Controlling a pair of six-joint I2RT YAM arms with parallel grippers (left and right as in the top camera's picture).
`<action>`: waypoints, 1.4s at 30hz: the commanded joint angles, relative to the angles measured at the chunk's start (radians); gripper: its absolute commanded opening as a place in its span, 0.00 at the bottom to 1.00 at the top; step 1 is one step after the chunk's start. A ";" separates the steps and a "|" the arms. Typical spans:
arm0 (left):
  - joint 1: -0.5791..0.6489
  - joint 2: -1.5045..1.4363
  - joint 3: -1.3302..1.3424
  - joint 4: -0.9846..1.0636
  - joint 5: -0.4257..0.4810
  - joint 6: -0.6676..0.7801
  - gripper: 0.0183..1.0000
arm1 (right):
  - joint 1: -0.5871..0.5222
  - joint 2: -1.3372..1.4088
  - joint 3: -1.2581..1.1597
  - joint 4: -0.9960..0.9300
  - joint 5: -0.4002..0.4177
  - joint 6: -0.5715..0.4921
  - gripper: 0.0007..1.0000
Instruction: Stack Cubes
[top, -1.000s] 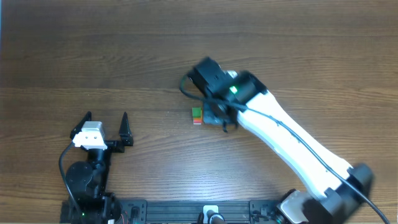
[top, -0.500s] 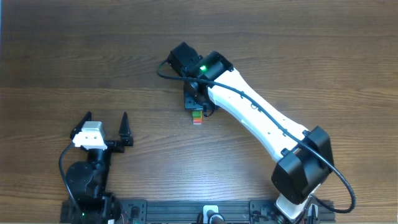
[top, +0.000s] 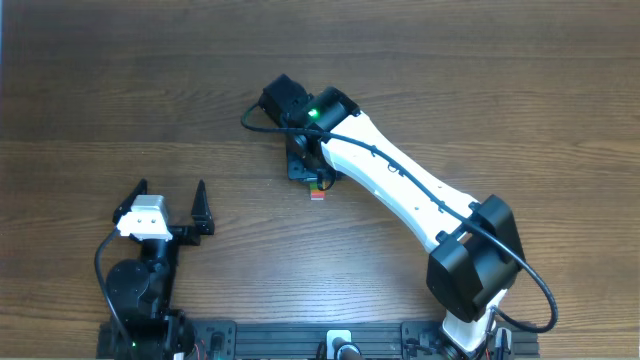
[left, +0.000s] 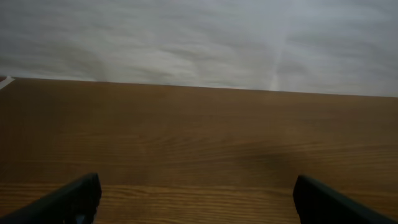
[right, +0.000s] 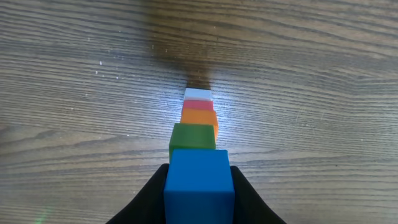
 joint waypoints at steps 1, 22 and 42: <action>-0.006 -0.005 -0.008 0.003 0.006 0.011 1.00 | 0.005 0.026 0.027 0.000 -0.006 -0.001 0.12; -0.006 -0.005 -0.008 0.003 0.005 0.011 1.00 | 0.006 0.047 0.026 -0.001 -0.025 0.007 0.12; -0.006 -0.005 -0.008 0.003 0.006 0.011 1.00 | 0.006 0.047 0.026 -0.001 -0.028 0.025 0.36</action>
